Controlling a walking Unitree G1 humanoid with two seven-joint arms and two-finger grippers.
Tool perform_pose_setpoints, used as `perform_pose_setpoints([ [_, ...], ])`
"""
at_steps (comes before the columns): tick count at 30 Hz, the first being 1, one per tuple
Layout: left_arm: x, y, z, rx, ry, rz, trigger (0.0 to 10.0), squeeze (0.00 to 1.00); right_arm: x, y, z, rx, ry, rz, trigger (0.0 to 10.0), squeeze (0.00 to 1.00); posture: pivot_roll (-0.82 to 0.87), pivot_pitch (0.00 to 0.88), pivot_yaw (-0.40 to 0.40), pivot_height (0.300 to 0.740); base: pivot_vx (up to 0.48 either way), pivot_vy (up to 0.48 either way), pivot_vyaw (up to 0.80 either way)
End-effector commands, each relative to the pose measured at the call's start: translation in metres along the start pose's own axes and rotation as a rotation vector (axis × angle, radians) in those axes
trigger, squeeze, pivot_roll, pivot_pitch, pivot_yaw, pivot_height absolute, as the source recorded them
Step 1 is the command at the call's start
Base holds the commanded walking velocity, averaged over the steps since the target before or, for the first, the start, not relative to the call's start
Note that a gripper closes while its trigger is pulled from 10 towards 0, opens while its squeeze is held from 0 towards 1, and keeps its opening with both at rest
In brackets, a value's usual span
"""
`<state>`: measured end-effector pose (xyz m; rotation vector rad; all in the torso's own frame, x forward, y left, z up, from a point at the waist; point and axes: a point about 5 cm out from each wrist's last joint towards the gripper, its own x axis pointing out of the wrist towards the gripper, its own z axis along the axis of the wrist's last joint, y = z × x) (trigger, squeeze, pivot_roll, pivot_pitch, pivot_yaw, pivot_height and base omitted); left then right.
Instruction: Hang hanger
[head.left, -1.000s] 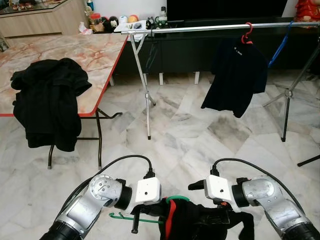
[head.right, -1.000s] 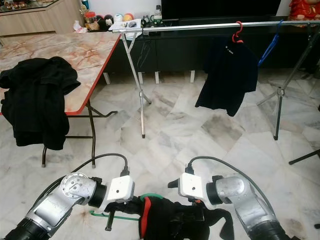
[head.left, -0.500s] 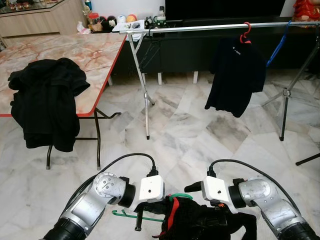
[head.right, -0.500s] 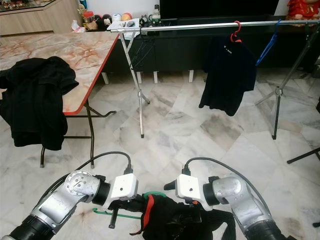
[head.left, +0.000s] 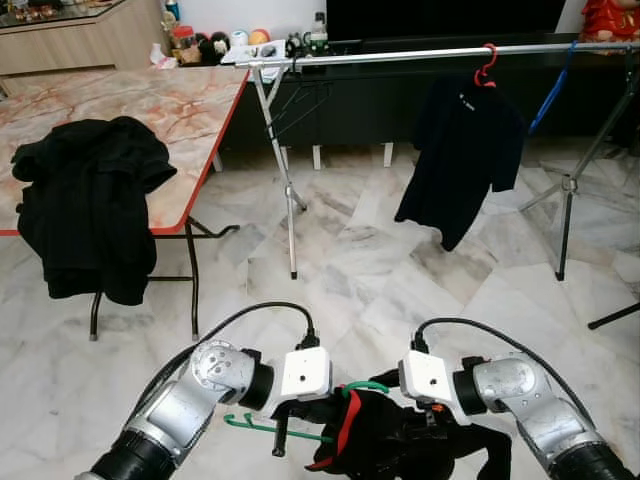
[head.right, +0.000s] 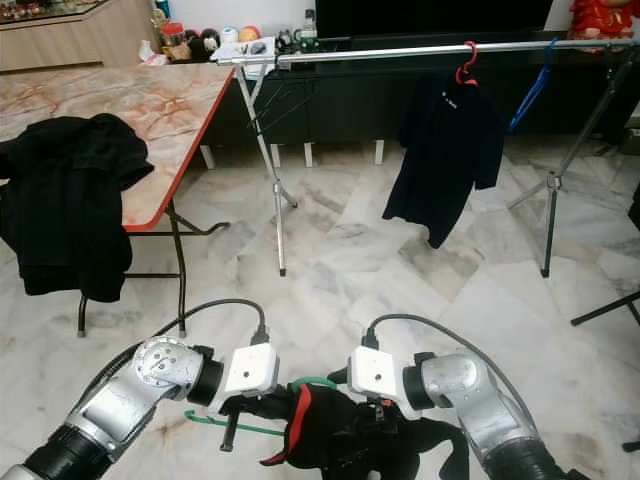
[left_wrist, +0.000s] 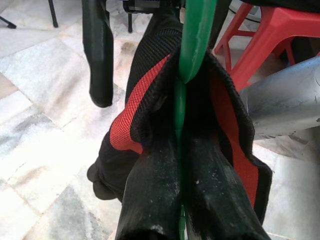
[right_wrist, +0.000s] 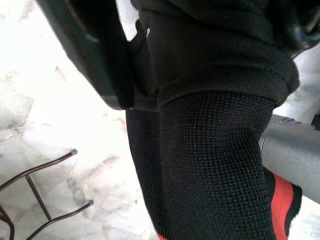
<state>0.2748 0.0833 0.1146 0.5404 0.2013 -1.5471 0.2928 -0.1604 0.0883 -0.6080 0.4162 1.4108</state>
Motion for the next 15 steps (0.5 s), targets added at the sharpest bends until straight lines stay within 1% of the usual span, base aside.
perform_pose_setpoints([
  [1,0.0032,0.0033,0.0121,0.038,-0.039,-0.006,10.0,0.0,0.0085,0.0024,0.0014,-0.012,0.003,0.021,0.0,0.0,0.08,0.104,0.067,0.74,0.0,0.0,0.0],
  [15,0.005,0.0043,0.0175,0.036,-0.063,0.0,10.0,0.0,0.0127,0.004,0.0006,-0.007,0.001,0.038,0.0,0.0,0.08,0.104,0.063,0.74,0.0,0.0,0.0],
])
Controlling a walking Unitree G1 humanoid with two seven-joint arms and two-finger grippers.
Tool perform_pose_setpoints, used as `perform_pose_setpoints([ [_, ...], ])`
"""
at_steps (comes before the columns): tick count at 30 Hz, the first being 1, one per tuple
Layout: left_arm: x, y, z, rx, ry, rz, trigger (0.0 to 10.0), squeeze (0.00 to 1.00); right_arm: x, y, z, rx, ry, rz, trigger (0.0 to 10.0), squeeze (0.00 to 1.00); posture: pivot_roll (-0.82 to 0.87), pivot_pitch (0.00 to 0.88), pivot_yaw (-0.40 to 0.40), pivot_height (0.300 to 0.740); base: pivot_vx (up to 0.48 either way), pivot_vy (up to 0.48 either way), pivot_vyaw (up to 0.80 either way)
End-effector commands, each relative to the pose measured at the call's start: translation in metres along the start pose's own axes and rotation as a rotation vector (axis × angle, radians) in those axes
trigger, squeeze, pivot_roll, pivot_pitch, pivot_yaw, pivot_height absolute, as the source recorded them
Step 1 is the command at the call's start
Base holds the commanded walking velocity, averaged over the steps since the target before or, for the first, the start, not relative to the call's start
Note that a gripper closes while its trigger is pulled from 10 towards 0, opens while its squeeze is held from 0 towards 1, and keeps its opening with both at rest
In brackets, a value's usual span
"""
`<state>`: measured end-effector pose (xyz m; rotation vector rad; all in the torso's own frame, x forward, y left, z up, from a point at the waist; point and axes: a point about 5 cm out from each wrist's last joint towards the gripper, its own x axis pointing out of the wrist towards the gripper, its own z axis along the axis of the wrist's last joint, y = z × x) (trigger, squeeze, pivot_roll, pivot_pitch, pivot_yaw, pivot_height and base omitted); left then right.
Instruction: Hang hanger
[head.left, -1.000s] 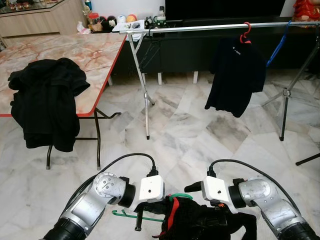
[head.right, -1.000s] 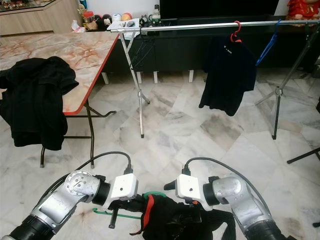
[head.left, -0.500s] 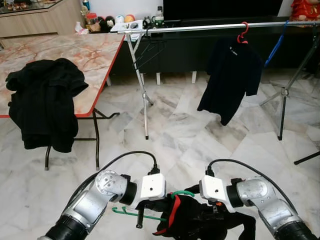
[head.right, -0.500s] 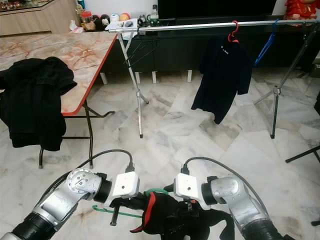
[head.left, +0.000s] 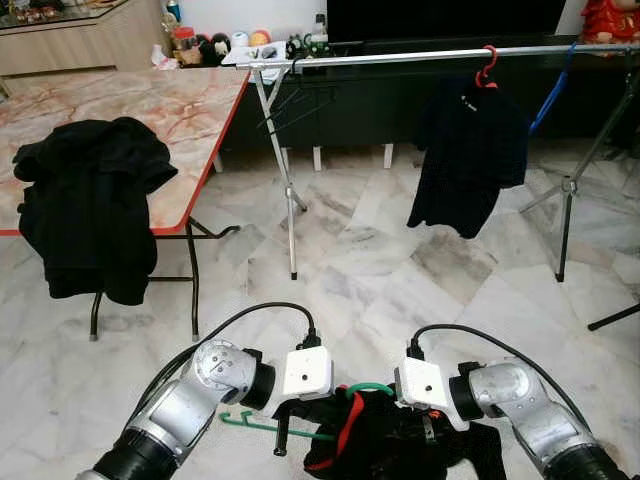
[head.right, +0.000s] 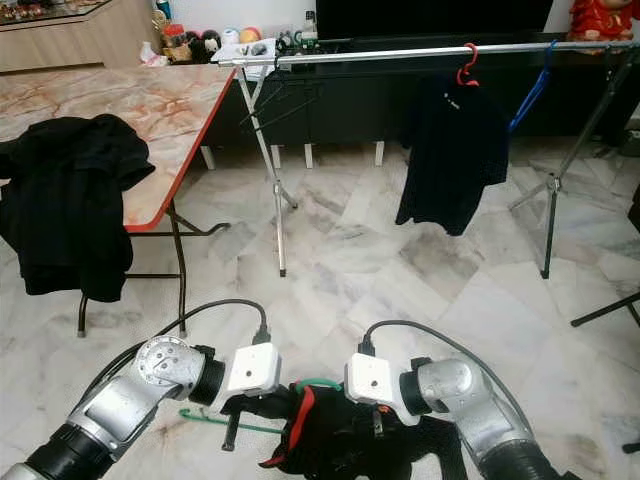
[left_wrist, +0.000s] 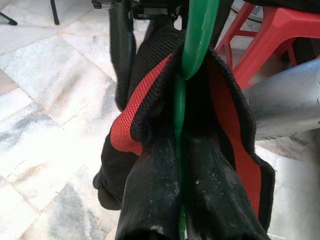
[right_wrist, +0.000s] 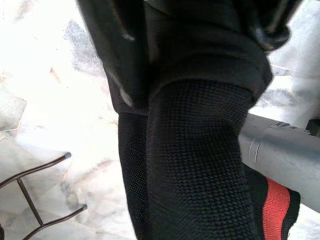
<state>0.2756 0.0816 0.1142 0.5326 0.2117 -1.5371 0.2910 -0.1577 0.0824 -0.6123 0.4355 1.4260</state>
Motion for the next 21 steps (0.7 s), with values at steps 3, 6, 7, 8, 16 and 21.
perform_pose_setpoints([
  [3,0.0031,0.0036,0.0176,0.05,-0.07,-0.003,10.0,0.0,0.0074,0.0013,0.0033,-0.009,-0.012,0.019,0.0,0.0,0.08,0.104,0.063,0.74,0.0,0.0,0.0],
  [6,0.0029,0.0046,0.0188,0.05,-0.074,0.001,10.0,0.0,0.0071,0.0012,0.0029,-0.008,-0.011,0.019,0.0,0.0,0.08,0.108,0.06,0.74,0.0,0.0,0.0],
  [7,0.0029,0.0047,0.019,0.049,-0.076,0.001,10.0,0.0,0.0071,0.0012,0.0028,-0.007,-0.011,0.018,0.0,0.0,0.08,0.108,0.06,0.74,0.0,0.0,0.0],
  [8,0.0029,0.0049,0.0193,0.049,-0.078,0.003,10.0,0.0,0.007,0.0014,0.0026,-0.007,-0.01,0.019,0.0,0.0,0.08,0.108,0.06,0.74,0.0,0.0,0.0],
  [16,0.0031,0.0051,0.019,0.055,-0.077,0.003,10.0,0.0,0.0064,0.0023,0.0014,-0.005,-0.007,0.022,0.0,0.0,0.08,0.109,0.059,0.74,0.0,0.0,0.0],
  [21,0.0024,0.0045,0.0173,0.05,-0.066,-0.002,10.0,0.0,0.0069,0.0033,0.0017,-0.003,-0.011,0.03,0.0,0.0,0.08,0.116,0.059,0.74,0.0,0.0,0.0],
])
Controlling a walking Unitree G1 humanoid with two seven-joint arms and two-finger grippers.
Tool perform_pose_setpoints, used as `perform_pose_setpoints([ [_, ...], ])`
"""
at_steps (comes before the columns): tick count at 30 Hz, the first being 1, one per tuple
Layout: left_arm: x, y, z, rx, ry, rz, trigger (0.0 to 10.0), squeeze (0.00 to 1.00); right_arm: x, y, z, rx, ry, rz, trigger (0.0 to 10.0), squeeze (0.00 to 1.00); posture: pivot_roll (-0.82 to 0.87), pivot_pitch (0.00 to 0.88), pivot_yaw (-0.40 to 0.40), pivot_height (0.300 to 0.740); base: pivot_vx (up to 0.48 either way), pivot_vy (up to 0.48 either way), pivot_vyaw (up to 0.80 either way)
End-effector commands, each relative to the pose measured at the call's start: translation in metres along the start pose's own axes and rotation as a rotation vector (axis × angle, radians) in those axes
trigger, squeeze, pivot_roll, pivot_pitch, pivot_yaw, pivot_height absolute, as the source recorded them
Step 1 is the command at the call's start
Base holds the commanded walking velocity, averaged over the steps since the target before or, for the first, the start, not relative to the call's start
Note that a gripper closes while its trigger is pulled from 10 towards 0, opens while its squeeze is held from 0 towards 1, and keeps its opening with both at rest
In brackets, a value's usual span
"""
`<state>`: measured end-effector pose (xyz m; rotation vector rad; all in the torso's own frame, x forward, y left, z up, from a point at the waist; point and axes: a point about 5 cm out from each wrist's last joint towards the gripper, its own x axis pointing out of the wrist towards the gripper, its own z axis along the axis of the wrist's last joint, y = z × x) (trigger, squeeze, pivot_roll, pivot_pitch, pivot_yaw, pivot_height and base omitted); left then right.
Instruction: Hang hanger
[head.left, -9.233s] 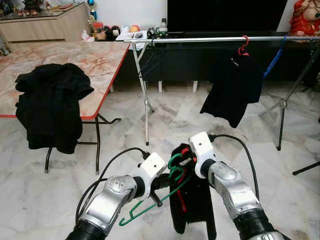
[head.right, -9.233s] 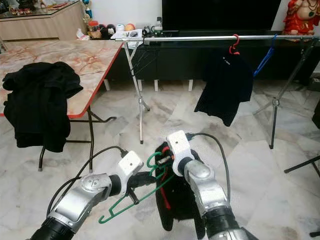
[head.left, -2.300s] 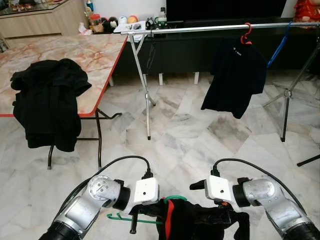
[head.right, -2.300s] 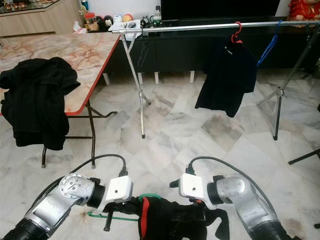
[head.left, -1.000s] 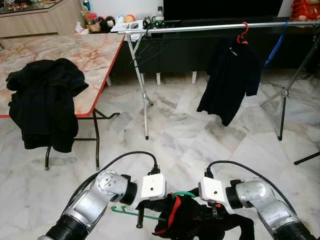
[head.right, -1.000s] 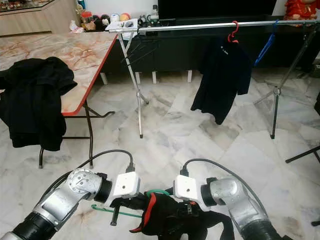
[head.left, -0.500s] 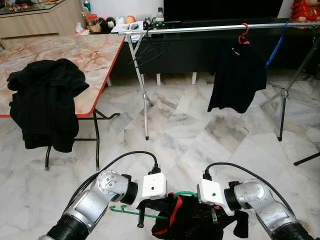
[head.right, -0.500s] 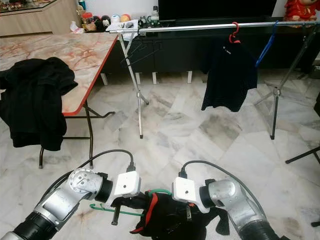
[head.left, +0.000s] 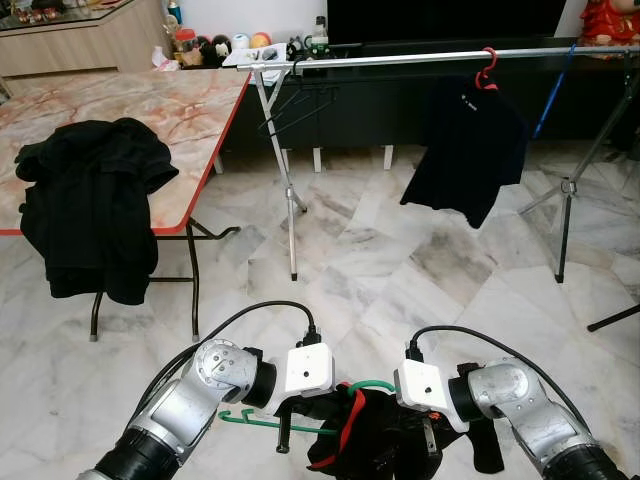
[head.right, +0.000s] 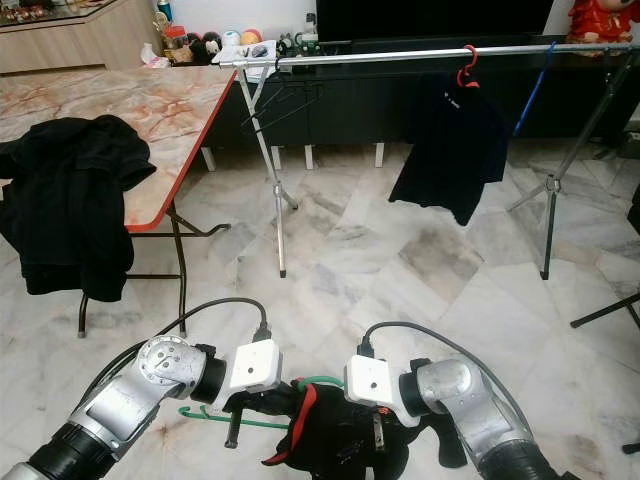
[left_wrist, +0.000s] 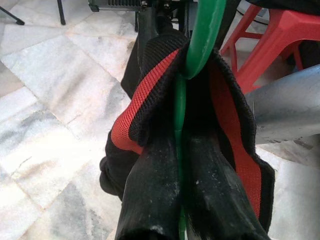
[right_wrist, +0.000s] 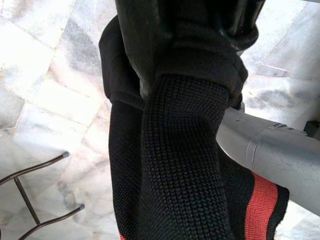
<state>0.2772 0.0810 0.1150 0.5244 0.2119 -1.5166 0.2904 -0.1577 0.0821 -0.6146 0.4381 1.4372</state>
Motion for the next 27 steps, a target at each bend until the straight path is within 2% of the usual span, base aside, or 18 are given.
perform_pose_setpoints([
  [1,0.0021,0.0025,0.0165,0.057,-0.063,-0.022,10.0,0.0,0.0068,0.0026,0.0019,0.0,-0.013,0.02,0.0,0.0,0.08,0.116,0.059,0.74,0.0,0.0,0.0],
  [23,0.0001,0.0039,0.0111,0.02,-0.033,-0.011,10.0,0.0,0.0073,0.0045,0.0007,0.01,-0.008,0.034,0.0,0.0,0.08,0.119,0.059,0.74,0.0,0.0,0.0],
  [24,-0.0003,0.0043,0.0103,0.011,-0.03,-0.009,10.0,0.65,0.0077,0.0043,0.0007,0.01,-0.006,0.033,0.0,0.0,0.08,0.119,0.059,0.74,0.0,0.0,0.0],
  [25,-0.0007,0.0045,0.0097,-0.005,-0.031,-0.01,10.0,1.0,0.0079,0.0042,0.0006,0.009,-0.004,0.032,0.0,0.0,0.08,0.119,0.059,0.74,0.0,0.0,0.0],
  [27,-0.0011,0.0045,0.0092,-0.018,-0.03,-0.012,10.0,1.0,0.0082,0.0043,0.0003,0.01,-0.002,0.032,0.0,0.0,0.08,0.119,0.059,0.74,0.0,0.0,0.0],
])
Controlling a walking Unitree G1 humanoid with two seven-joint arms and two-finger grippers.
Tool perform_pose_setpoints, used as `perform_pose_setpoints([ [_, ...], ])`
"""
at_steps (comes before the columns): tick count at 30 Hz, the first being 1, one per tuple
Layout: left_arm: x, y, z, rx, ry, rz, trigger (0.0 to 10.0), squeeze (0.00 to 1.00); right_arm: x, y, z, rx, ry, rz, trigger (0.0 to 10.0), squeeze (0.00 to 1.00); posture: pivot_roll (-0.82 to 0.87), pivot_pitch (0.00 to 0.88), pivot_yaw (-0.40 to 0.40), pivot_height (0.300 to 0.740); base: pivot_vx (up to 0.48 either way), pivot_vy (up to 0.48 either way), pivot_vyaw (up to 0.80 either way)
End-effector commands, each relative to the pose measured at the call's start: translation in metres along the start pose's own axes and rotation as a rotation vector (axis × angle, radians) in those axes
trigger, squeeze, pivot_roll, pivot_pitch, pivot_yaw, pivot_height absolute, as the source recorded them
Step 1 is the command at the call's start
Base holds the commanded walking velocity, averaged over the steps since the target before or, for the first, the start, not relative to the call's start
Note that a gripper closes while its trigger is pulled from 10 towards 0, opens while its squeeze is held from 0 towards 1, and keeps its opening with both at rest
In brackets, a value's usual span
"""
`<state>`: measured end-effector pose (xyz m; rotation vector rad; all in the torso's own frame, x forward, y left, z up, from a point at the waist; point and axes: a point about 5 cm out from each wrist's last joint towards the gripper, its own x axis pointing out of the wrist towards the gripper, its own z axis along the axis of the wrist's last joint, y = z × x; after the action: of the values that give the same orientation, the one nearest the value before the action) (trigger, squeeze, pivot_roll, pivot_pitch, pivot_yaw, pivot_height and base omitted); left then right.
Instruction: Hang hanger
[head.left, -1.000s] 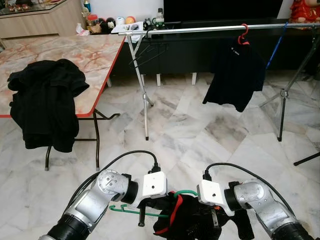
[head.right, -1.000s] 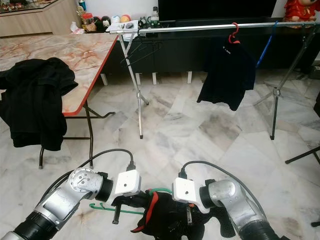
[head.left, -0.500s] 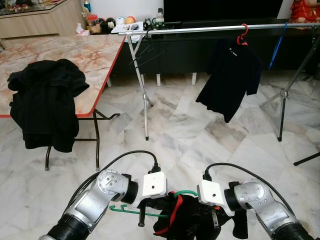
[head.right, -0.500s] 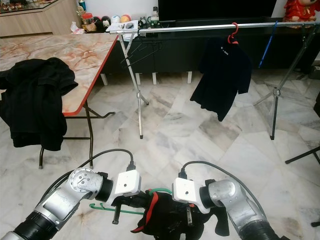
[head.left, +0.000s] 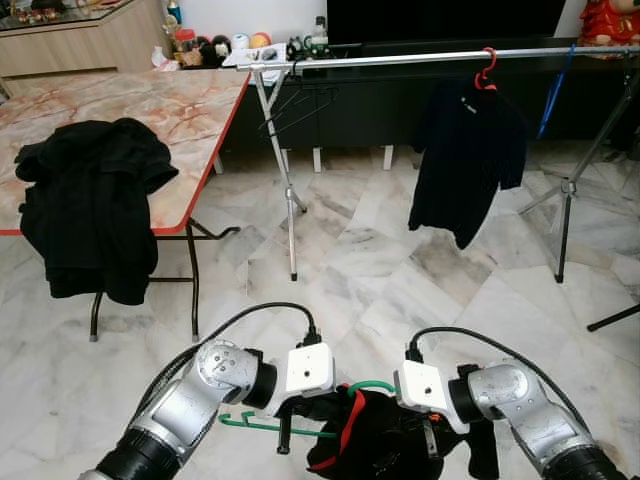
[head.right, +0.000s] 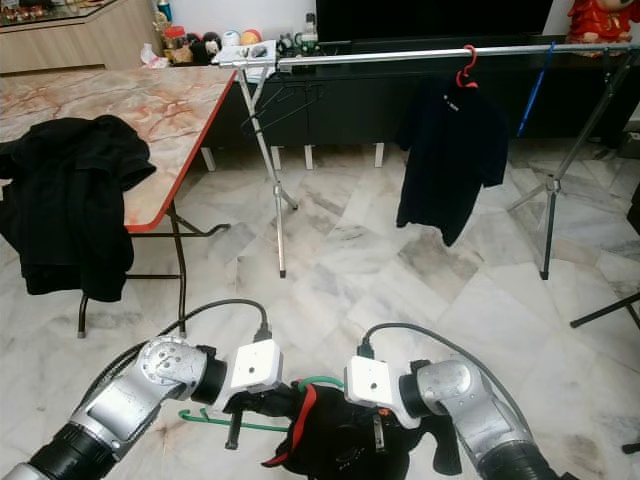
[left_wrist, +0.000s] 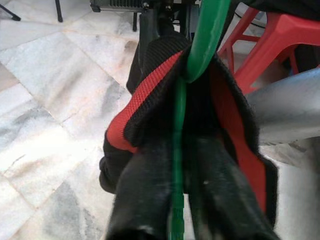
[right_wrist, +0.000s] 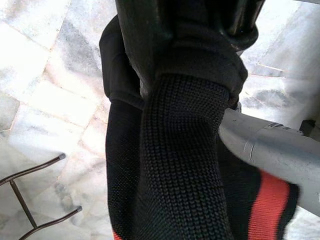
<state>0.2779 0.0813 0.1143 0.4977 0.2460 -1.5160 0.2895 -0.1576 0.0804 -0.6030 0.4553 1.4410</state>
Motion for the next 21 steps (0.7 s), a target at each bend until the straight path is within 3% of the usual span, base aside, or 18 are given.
perform_pose_setpoints([
  [1,-0.002,0.004,0.01,0.012,-0.033,-0.007,10.0,1.0,0.008,0.004,0.0,-0.004,0.002,0.021,0.0,0.0,0.08,0.119,0.059,0.74,0.0,0.0,0.0],
  [7,-0.004,0.004,0.008,0.014,-0.022,-0.008,10.0,1.0,0.008,0.006,-0.009,0.005,0.043,0.01,0.0,0.0,0.09,0.115,0.056,0.74,0.0,0.0,0.0],
  [14,-0.017,0.007,0.003,-0.001,0.016,-0.013,10.0,1.0,0.007,0.017,-0.023,0.057,0.064,0.018,0.0,0.0,0.08,0.114,0.057,0.74,0.0,0.0,0.0],
  [21,-0.04,0.023,-0.005,-0.012,0.06,0.103,10.0,1.0,0.0,0.018,-0.04,0.093,0.139,-0.026,0.0,0.0,0.08,0.107,0.054,0.74,0.0,0.0,0.0],
])
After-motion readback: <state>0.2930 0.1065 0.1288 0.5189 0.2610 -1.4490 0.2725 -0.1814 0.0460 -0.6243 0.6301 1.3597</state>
